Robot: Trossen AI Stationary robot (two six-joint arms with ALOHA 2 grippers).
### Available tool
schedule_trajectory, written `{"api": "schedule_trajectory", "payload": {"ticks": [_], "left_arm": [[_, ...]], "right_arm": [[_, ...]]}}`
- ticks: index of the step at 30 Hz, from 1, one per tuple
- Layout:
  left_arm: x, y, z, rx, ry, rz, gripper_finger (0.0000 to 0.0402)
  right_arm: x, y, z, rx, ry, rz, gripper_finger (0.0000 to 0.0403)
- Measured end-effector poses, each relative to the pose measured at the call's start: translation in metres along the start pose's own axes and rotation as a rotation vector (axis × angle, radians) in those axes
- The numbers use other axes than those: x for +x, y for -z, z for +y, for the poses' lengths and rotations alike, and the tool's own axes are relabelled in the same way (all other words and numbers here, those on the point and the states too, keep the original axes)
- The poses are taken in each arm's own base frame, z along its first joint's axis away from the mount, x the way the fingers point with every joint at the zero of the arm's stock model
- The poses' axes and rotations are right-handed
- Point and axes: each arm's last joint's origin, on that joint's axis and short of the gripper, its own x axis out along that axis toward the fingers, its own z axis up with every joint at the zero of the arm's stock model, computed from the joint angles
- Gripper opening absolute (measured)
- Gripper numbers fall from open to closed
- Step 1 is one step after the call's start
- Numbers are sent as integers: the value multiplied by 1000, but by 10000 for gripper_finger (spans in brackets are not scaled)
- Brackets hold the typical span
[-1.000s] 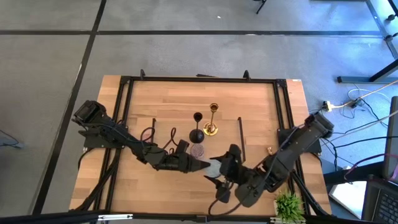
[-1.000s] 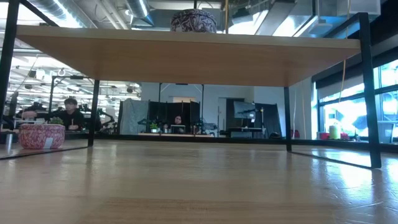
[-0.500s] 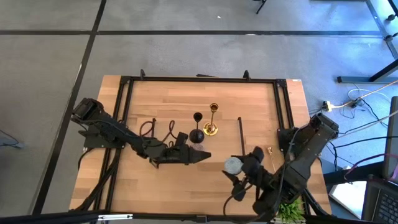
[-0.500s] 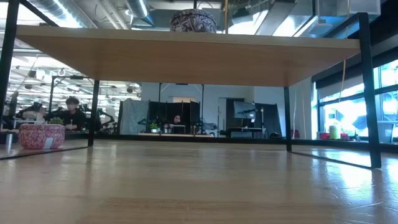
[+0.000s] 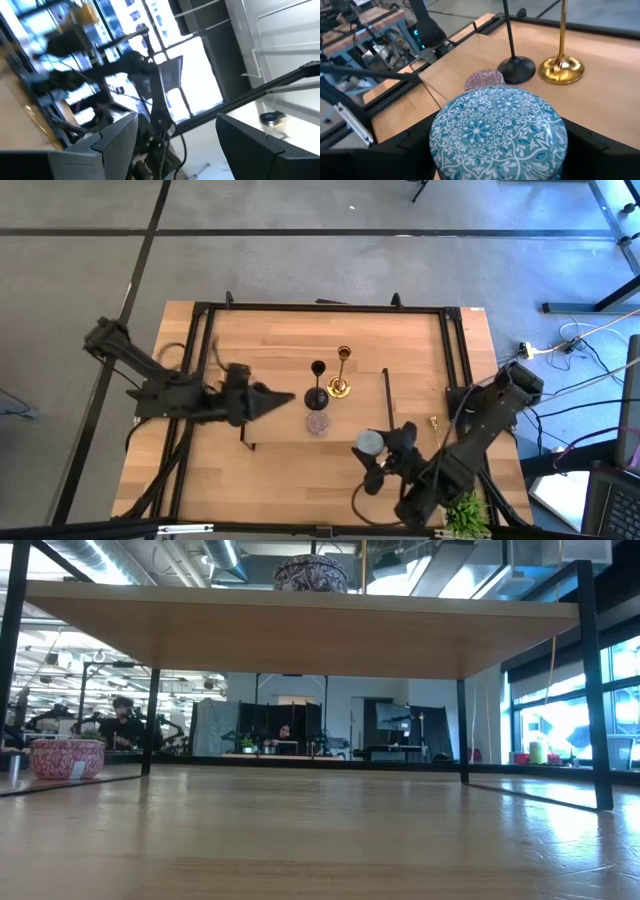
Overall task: Pick & Place candle stick holders
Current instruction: Put the blue scented candle on the shelf
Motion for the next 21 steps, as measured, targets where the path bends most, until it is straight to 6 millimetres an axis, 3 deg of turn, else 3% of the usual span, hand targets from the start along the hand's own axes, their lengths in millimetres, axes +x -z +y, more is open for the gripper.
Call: {"api": "schedule_trajectory", "payload": {"ticks": [8,14,17,21], "left_arm": [[-49,-36,-22,65,-61,-6,265],[-67,-41,-27,79,-61,41,265],[-71,-37,-28,74,-62,66,265],[-77,-32,-30,70,-63,92,265]], "right_arm": [[48,-7,9,32,27,-56,295],[90,-1,9,-13,87,-23,295],[99,7,9,-21,99,19,295],[96,10,4,-19,125,34,295]]}}
